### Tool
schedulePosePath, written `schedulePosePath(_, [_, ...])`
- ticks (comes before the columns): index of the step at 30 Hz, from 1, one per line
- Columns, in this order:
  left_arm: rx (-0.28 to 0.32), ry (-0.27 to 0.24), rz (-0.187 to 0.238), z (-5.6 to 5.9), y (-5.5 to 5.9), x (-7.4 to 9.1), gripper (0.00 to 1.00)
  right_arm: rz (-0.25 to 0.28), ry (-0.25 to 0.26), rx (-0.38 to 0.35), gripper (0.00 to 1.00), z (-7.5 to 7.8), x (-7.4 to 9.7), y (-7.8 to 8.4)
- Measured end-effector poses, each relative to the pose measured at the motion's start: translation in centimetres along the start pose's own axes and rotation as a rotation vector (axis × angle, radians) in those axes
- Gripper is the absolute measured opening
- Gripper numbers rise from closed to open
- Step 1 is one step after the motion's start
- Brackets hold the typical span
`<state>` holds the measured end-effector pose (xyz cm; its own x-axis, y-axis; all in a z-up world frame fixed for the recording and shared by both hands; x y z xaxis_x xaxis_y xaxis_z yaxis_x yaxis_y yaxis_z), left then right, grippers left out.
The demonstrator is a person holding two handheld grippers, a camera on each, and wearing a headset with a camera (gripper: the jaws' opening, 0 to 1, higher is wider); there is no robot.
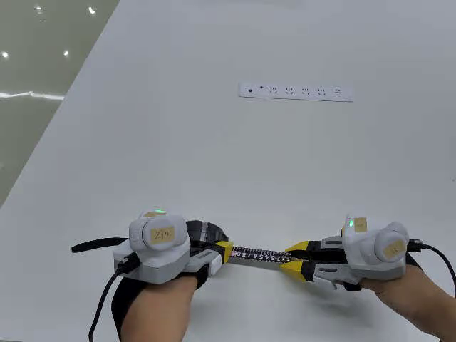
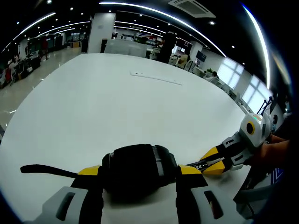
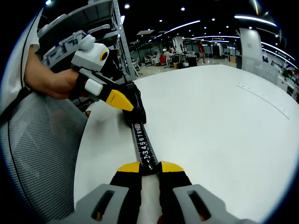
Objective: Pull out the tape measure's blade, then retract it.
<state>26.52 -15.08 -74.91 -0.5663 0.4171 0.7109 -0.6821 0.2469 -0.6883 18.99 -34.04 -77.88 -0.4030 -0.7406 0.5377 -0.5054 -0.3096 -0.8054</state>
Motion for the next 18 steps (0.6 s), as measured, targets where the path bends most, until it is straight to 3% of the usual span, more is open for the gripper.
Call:
schedulePosePath(11, [-0.014, -0.013, -0.023, 0.0, -0.1, 0.0, 0.56, 0.015, 0.001, 0.0, 0.11, 0.1, 0.0, -0.2])
schedulePosePath(18, [-0.006, -0.007, -0.026, -0.1, -0.1, -0.1, 0.56, 0.013, -0.013, 0.01, 0.11, -0.1, -1.2, -0.8])
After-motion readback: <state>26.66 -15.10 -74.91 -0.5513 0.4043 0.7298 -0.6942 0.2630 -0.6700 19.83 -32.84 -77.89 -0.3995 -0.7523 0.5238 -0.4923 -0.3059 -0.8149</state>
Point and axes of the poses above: the centre of the closed fingertips' face, and the gripper's own axes: x roughly backward along the fingers, z roughly to its right, y roughly out of its underside, the point moved 6 cm from there along x, roughly backward along the fingers, and after that the axes turned 7 degrees about -y, right-handed, at the moved point
